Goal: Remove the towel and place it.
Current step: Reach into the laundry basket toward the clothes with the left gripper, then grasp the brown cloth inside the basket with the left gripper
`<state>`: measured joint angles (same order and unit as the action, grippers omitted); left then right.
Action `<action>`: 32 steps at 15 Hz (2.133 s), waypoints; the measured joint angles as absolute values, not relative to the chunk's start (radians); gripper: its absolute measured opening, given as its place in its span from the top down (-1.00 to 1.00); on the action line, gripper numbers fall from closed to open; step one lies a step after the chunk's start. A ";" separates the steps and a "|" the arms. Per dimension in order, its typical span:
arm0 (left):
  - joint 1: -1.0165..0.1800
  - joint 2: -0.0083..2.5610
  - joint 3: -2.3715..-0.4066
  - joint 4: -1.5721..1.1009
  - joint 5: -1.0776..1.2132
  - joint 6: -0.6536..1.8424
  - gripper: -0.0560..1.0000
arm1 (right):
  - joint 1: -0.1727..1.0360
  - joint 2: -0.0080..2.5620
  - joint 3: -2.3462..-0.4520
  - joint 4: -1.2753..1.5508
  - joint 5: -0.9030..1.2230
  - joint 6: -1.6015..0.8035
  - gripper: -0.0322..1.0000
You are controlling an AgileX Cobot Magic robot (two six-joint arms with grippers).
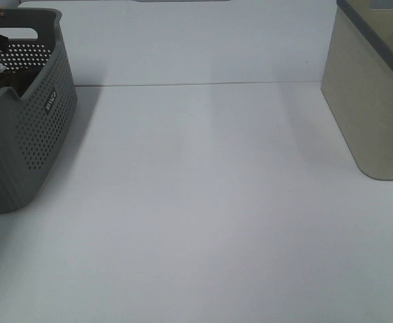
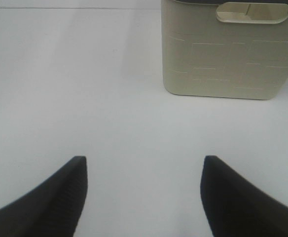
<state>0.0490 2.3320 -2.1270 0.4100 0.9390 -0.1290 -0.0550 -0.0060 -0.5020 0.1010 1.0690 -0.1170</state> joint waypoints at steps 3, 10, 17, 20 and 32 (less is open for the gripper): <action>0.049 2.363 -2.129 0.438 0.879 -0.141 -0.24 | -0.055 -0.006 -0.502 0.101 1.069 -0.117 -0.29; 0.081 2.403 -2.129 0.458 0.796 -0.213 -0.24 | -0.055 -0.006 -0.502 0.101 1.069 -0.117 -0.29; 0.084 2.403 -2.129 0.451 0.747 -0.216 -0.24 | -0.055 -0.006 -0.502 0.101 1.069 -0.117 -0.29; 0.084 2.418 -2.129 0.449 0.746 -0.216 -0.12 | -0.055 -0.006 -0.502 0.101 1.069 -0.117 -0.29; 0.084 2.439 -2.129 0.449 0.746 -0.204 0.89 | -0.055 -0.006 -0.502 0.100 1.069 -0.117 -0.29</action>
